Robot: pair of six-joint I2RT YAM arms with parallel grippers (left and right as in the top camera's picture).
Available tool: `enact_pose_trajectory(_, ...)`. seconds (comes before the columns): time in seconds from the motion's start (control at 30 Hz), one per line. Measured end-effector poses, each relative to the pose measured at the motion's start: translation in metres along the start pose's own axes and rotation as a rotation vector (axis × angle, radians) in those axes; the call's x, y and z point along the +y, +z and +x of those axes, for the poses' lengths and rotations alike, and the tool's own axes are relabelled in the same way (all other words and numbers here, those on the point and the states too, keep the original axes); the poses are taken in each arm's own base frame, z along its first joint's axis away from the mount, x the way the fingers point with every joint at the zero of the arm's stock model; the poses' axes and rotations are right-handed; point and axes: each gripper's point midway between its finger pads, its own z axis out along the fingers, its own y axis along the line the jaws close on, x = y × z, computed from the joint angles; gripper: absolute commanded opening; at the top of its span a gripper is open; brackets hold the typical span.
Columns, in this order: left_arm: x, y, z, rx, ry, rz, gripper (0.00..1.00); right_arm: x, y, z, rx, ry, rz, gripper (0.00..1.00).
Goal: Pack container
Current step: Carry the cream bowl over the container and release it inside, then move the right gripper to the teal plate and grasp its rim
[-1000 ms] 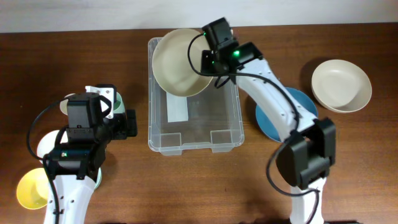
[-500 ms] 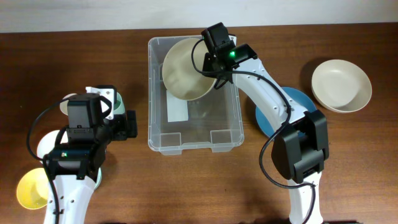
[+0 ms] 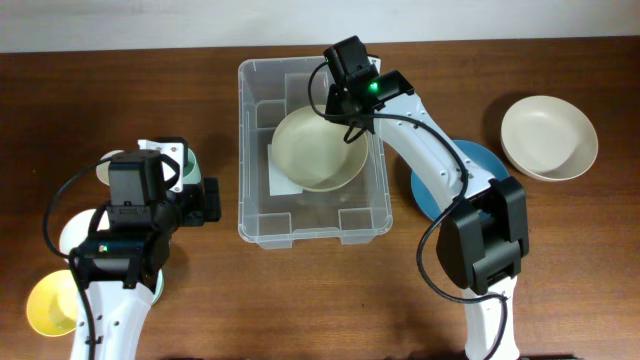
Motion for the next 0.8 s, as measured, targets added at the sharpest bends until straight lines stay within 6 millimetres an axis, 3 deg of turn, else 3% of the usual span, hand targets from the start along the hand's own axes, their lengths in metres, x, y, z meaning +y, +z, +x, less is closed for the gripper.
enact_pose_trajectory(0.23, 0.000, 0.000, 0.000, 0.000, 0.000, 0.000, 1.00, -0.003, -0.004, 0.001, 0.010, -0.097, 0.012, 0.33)
enact_pose_trajectory(0.27, 0.000, 0.000, 0.000, 0.000, 0.000, 0.000, 0.99, -0.006, -0.007, 0.001, 0.012, -0.117, 0.018, 0.38)
enact_pose_trajectory(0.4, 0.000, 0.000, 0.000, 0.000, 0.000, 0.000, 0.99, -0.016, -0.044, -0.015, -0.011, -0.214, 0.028, 0.43)
enact_pose_trajectory(0.47, 0.000, 0.000, 0.000, 0.000, 0.000, 0.000, 0.99, -0.025, -0.075, -0.032, -0.062, -0.234, 0.036, 0.44)
enact_pose_trajectory(0.6, 0.000, 0.000, 0.000, 0.000, 0.000, 0.000, 0.99, -0.074, -0.148, -0.062, -0.150, -0.147, 0.089, 0.44)
enact_pose_trajectory(0.7, 0.000, 0.000, 0.000, 0.000, 0.000, 0.000, 0.99, -0.128, -0.179, -0.063, -0.136, 0.028, 0.168, 0.45)
enact_pose_trajectory(0.73, 0.000, 0.000, 0.000, 0.000, 0.000, 0.000, 0.99, -0.144, -0.182, -0.060, -0.118, 0.083, 0.197, 0.51)
enact_pose_trajectory(0.8, 0.000, 0.000, 0.000, 0.000, 0.000, 0.000, 1.00, -0.175, -0.181, -0.051, -0.067, 0.198, 0.259, 0.78)
